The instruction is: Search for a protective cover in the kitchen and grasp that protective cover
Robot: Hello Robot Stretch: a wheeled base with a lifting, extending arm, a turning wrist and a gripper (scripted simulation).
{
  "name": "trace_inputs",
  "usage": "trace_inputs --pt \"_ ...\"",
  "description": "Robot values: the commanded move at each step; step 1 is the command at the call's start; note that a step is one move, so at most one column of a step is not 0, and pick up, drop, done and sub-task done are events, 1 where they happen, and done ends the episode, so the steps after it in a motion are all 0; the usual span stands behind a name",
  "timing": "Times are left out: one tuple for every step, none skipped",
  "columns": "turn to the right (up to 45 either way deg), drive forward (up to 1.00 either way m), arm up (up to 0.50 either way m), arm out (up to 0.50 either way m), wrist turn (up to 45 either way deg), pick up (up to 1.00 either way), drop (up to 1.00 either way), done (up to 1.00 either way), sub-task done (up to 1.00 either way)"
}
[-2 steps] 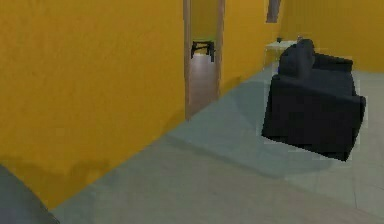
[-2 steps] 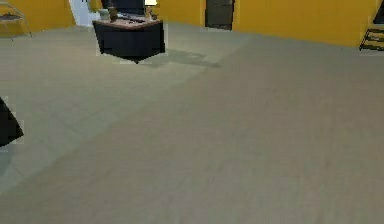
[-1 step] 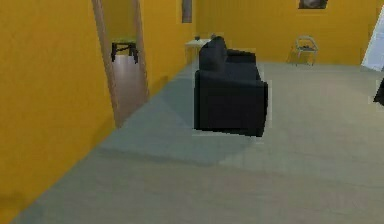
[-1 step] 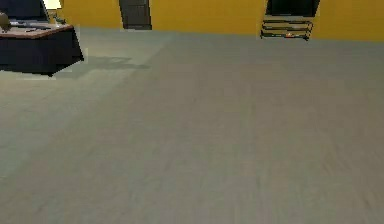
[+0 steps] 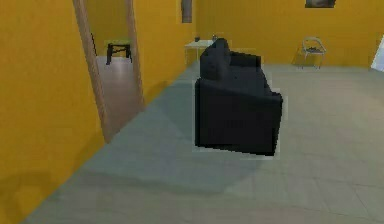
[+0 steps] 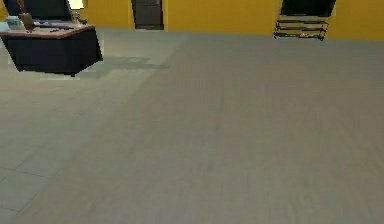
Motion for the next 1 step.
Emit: trace_inputs --pt "-15.0 0.00 0.00 0.00 0.0 0.00 0.00 0.00 0.00"
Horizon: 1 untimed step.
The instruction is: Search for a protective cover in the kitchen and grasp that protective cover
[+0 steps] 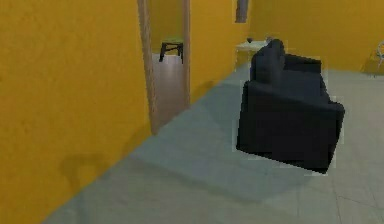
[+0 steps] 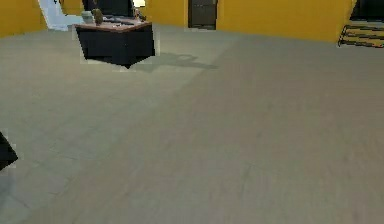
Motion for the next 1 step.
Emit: trace_inputs --pt "0.0 1.00 0.00 0.00 0.0 0.00 0.00 0.00 0.00"
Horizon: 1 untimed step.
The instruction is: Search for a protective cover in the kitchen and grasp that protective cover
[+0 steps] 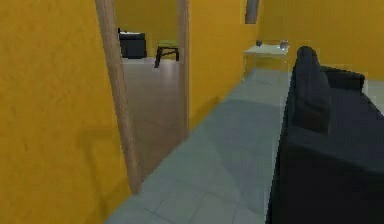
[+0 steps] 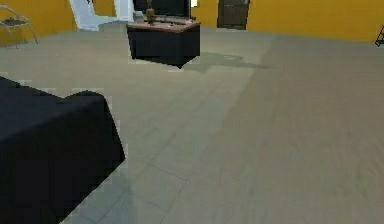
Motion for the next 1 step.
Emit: trace_inputs --pt "0.0 0.95 0.00 0.00 0.0 0.00 0.00 0.00 0.00"
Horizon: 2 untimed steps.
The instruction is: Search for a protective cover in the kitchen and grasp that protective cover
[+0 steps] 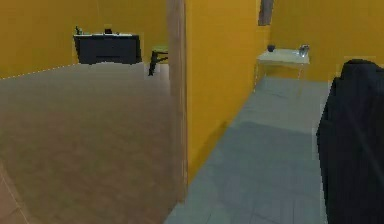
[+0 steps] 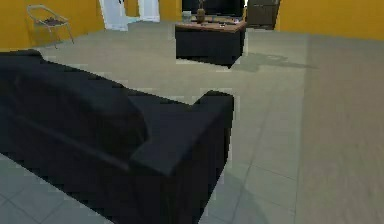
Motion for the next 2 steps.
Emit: trace_inputs --pt "-45.0 0.00 0.00 0.00 0.0 0.00 0.00 0.00 0.00" --pt "-9.0 0.00 0.00 0.00 0.0 0.00 0.00 0.00 0.00"
